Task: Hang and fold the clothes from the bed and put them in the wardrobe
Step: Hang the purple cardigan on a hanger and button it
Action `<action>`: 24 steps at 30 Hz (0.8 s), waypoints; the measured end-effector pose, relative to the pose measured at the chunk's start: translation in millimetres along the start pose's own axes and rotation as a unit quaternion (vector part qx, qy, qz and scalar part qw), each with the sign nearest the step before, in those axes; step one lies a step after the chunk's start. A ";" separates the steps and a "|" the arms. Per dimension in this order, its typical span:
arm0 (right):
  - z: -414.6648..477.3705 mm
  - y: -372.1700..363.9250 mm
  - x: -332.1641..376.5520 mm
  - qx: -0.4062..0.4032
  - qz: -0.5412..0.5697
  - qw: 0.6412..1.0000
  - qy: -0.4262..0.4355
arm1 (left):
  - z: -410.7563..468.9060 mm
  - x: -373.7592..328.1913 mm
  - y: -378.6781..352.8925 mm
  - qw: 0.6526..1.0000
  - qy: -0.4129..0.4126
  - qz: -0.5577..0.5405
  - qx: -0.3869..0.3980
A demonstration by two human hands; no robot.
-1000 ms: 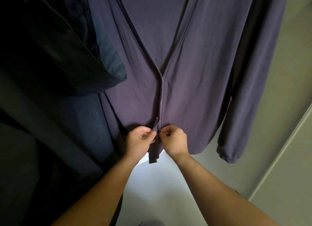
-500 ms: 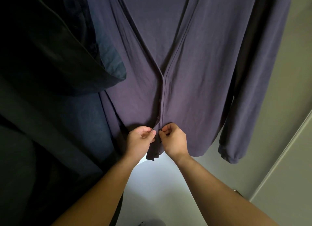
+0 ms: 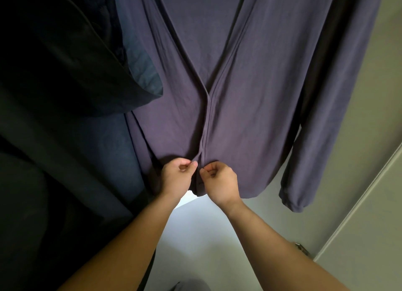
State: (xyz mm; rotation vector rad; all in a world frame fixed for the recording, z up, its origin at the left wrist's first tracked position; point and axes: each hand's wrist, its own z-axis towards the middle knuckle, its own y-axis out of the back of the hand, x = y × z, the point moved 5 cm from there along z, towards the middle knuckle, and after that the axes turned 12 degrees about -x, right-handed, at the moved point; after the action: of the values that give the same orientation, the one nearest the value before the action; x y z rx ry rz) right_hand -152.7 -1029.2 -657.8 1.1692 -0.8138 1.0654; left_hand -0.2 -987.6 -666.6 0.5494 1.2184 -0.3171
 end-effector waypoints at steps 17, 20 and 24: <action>-2.4 -0.4 4.8 -0.037 0.028 0.999 -0.010 | -12.2 -1.5 3.1 0.993 0.050 -0.092 0.053; -3.2 0.4 5.3 -0.042 0.025 0.999 -0.003 | -11.7 -5.1 5.9 0.998 -0.007 -0.033 0.055; -3.8 3.5 9.9 -0.062 0.014 0.998 0.009 | -12.0 -7.6 6.4 0.997 -0.021 -0.023 0.064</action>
State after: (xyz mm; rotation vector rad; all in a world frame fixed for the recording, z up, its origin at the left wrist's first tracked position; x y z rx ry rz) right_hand -153.1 -1023.1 -648.5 1.0440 -0.8714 1.0322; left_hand -8.9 -976.0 -660.9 0.6233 1.1765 -0.4453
